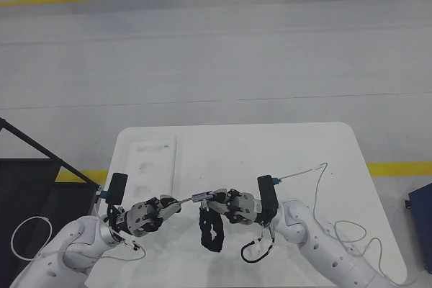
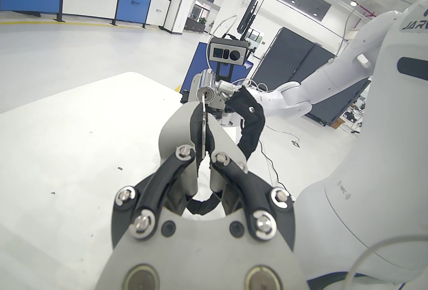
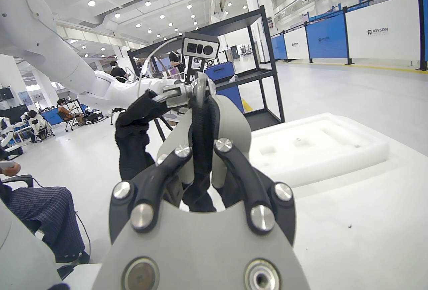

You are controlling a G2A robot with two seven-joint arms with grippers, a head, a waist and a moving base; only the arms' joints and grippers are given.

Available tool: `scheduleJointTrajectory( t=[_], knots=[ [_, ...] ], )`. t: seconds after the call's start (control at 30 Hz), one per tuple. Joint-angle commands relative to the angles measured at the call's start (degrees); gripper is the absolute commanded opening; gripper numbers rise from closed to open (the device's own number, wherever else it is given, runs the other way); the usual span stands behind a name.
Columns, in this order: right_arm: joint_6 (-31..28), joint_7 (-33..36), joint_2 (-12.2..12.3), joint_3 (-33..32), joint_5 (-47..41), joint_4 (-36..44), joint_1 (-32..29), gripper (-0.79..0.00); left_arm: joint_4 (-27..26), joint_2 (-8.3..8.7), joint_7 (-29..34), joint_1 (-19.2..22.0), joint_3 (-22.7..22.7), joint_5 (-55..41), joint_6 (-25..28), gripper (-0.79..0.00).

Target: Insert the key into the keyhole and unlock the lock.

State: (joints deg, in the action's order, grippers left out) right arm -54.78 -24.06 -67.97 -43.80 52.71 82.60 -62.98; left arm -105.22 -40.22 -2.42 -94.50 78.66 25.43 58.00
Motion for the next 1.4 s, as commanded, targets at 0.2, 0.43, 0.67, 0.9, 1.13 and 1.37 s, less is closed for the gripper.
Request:
scheduleJointTrajectory(
  t=[0.2,0.43,0.67,0.9,1.13,1.37],
  knots=[
    [0.0,0.0,0.0,0.0,0.0,0.0,0.0,-0.785,-0.88,0.19,0.59,0.0,-0.16,-0.03,0.0,-0.785],
    [0.0,0.0,0.0,0.0,0.0,0.0,0.0,-0.785,-0.75,0.35,1.37,0.56,-0.49,0.22,0.0,-0.785],
    [0.0,0.0,0.0,0.0,0.0,0.0,0.0,-0.785,-0.58,0.81,2.99,1.35,0.22,-0.19,0.0,-0.785],
    [0.0,0.0,0.0,0.0,0.0,0.0,0.0,-0.785,-0.73,1.58,6.53,2.1,0.19,-1.58,0.0,-0.785],
    [0.0,0.0,0.0,0.0,0.0,0.0,0.0,-0.785,-0.65,2.29,10.18,4.16,-1.17,-4.67,0.0,-0.785],
    [0.0,0.0,0.0,0.0,0.0,0.0,0.0,-0.785,0.3,2.85,13.37,6.86,-2.37,-8.17,0.0,-0.785]
  ],
)
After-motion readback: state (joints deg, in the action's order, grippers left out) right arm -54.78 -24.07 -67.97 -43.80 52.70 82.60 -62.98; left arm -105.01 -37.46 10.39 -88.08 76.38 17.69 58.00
